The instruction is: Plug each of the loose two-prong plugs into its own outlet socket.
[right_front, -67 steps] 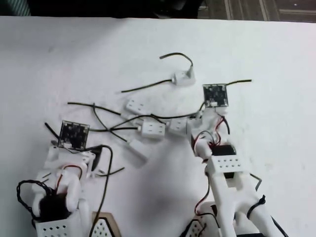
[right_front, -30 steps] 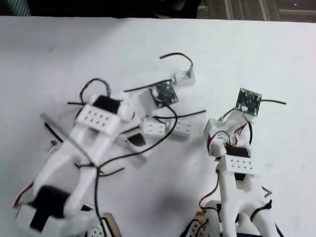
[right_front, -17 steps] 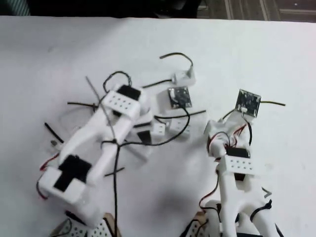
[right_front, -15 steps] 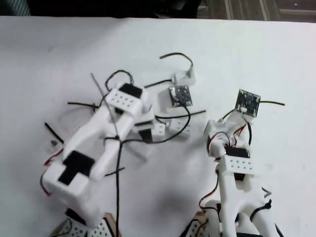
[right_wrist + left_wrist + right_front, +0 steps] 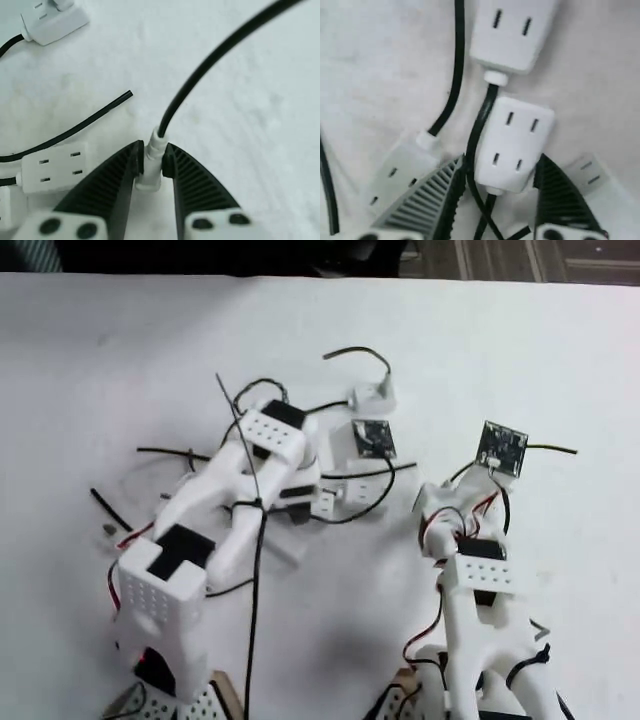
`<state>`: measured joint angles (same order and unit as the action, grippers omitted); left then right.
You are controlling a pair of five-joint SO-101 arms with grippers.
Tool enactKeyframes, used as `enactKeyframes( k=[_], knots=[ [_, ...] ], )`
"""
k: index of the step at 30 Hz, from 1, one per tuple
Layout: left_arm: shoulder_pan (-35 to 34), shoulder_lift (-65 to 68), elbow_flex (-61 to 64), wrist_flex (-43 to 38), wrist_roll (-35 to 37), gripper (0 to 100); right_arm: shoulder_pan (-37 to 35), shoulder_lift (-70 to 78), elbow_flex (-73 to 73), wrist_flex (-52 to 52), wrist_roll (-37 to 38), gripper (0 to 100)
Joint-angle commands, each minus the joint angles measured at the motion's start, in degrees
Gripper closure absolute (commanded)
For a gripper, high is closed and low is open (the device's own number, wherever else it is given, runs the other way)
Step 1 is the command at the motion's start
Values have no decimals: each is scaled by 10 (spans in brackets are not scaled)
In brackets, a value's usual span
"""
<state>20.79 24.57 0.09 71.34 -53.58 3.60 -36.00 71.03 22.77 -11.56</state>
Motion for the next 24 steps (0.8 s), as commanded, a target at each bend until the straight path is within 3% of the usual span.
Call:
enactKeyframes(
  k=[1, 15, 18, 24],
  knots=[
    [16, -4, -17, 42, 61, 847, 7, -7, -3, 5, -4, 981],
    [105, -97, 15, 66, 429, 849, 10, -7, -4, 21, -4, 981],
    [109, -112, 32, 67, 459, 833, 11, -7, -4, 21, -3, 981],
    [107, -146, 76, 66, 462, 674, 12, -7, -7, 21, 28, 981]
  ],
)
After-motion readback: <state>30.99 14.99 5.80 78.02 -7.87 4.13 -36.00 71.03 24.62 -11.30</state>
